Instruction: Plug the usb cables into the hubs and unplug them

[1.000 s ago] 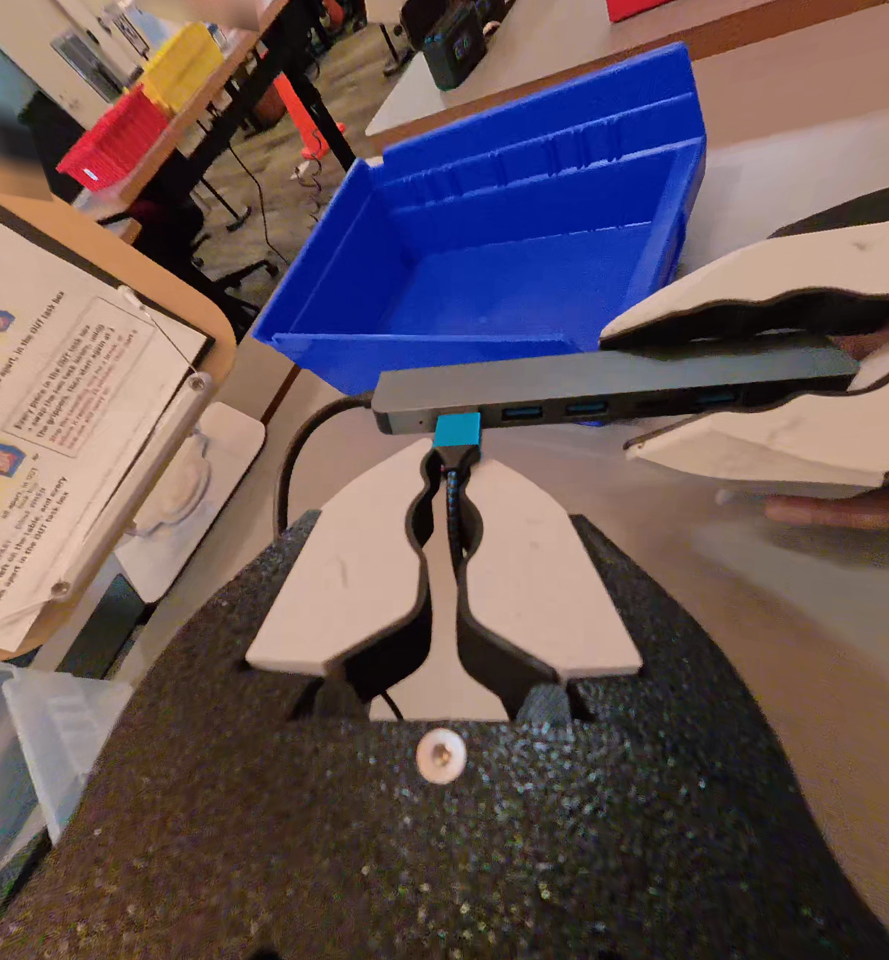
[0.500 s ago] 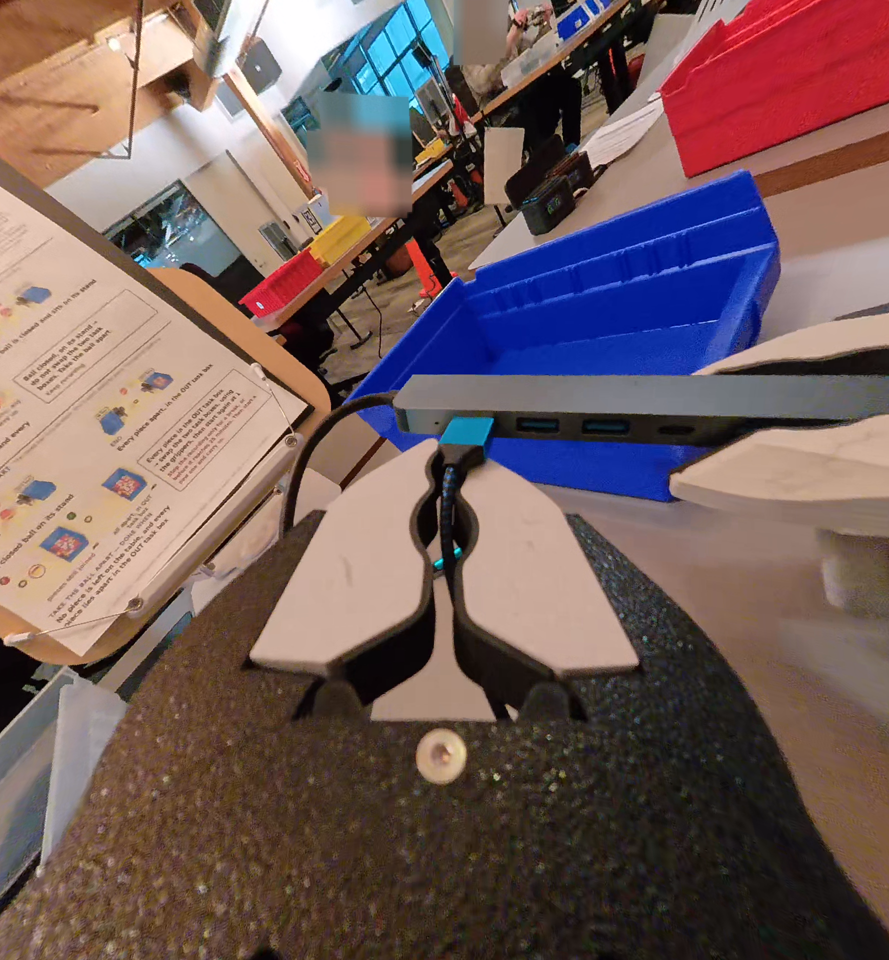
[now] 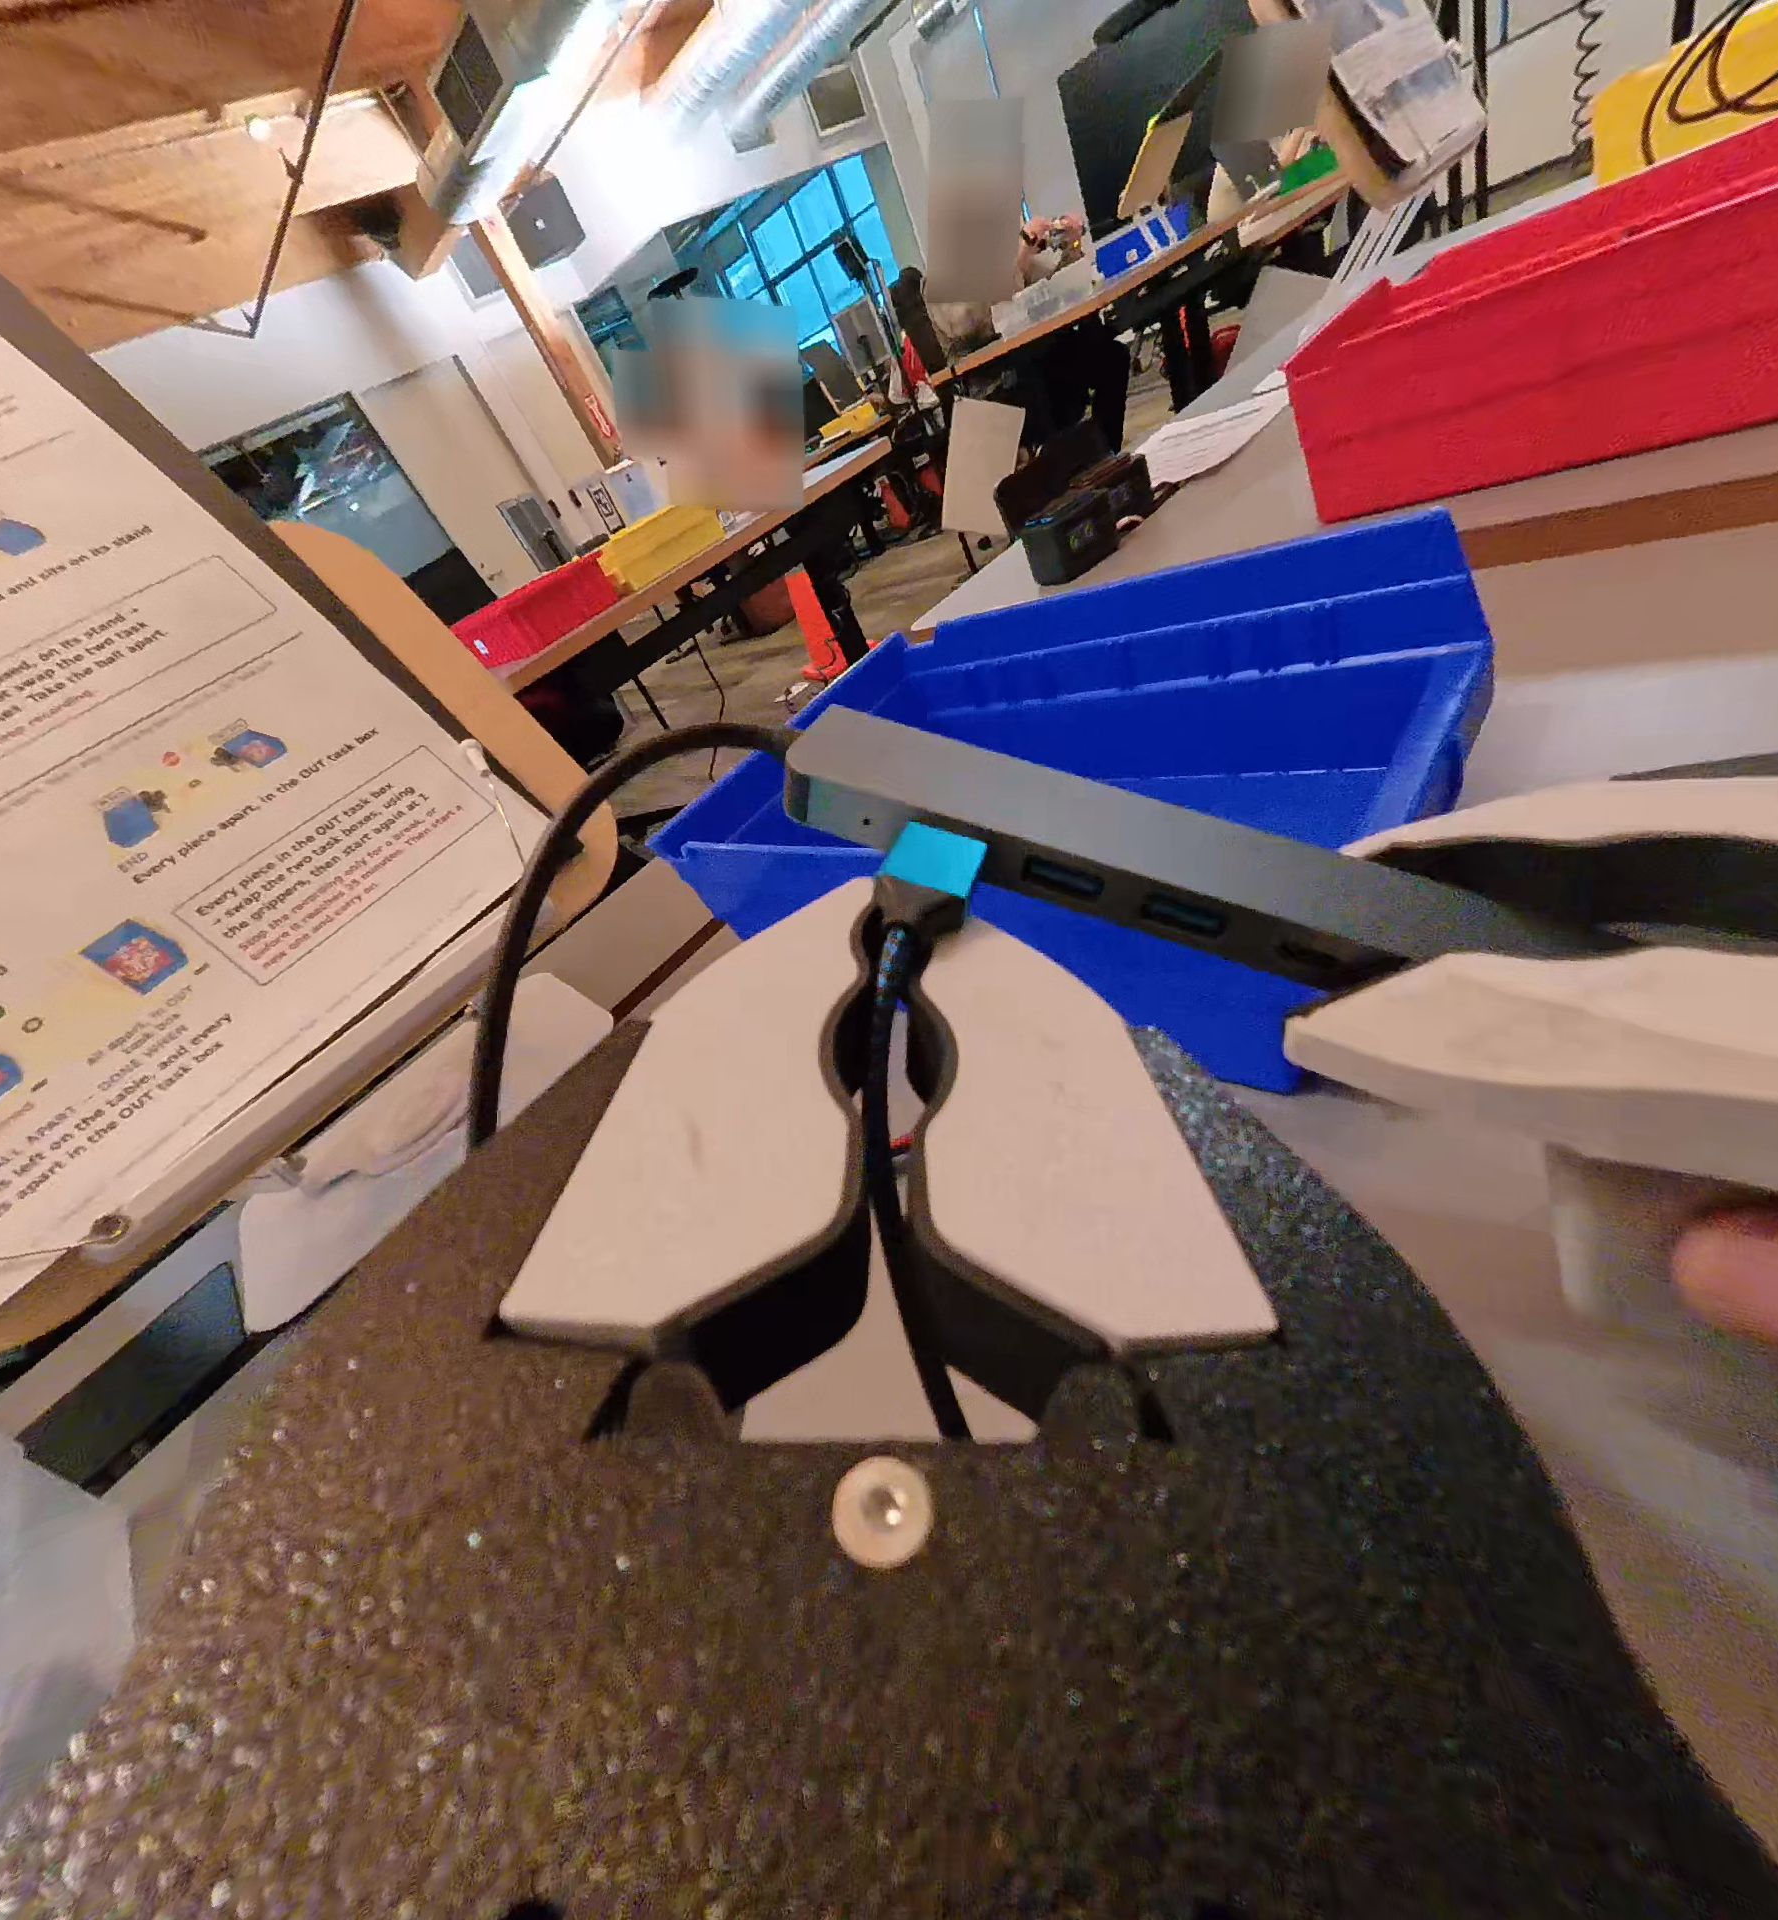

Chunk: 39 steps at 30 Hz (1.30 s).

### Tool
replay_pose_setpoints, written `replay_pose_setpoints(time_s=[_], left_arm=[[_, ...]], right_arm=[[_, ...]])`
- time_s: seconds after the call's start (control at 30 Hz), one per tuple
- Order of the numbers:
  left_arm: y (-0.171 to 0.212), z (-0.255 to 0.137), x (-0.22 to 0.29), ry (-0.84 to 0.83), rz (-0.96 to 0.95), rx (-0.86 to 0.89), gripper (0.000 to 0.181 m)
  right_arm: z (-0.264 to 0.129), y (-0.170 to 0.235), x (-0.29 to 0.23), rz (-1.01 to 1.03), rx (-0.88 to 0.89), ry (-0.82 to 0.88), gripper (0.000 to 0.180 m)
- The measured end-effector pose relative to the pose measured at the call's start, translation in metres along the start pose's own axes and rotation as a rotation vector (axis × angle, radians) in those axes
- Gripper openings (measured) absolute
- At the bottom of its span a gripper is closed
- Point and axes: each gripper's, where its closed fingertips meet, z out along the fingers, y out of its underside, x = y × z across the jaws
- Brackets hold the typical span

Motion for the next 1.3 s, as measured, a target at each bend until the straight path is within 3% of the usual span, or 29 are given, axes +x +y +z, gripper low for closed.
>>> replay_pose_setpoints(time_s=[0.4, 0.67, 0.8, 1.03, 1.17, 1.3], left_arm=[[0.014, 0.002, -0.001, 0.042, -0.081, -0.101, 0.0], [0.012, -0.003, 0.012, 0.136, -0.073, -0.089, 0.028], [0.013, -0.01, 0.017, 0.194, -0.137, -0.101, 0.052], [-0.022, -0.049, 0.016, 0.316, -0.278, -0.033, 0.059], [-0.017, -0.077, -0.054, 0.075, -0.212, -0.146, 0.053], [0.038, -0.127, -0.155, -0.209, -0.193, -0.492, 0.052]], right_arm=[[0.007, -0.001, 0.003, -0.036, 0.015, -0.023, 0.034], [0.006, -0.005, 0.004, -0.061, 0.049, -0.045, 0.032], [0.005, -0.006, 0.001, -0.077, 0.064, -0.057, 0.032], [0.003, -0.009, 0.009, -0.058, 0.076, -0.028, 0.032], [0.002, -0.01, 0.012, -0.06, 0.085, -0.015, 0.032], [0.0, -0.012, 0.016, -0.079, 0.091, 0.0, 0.032]])
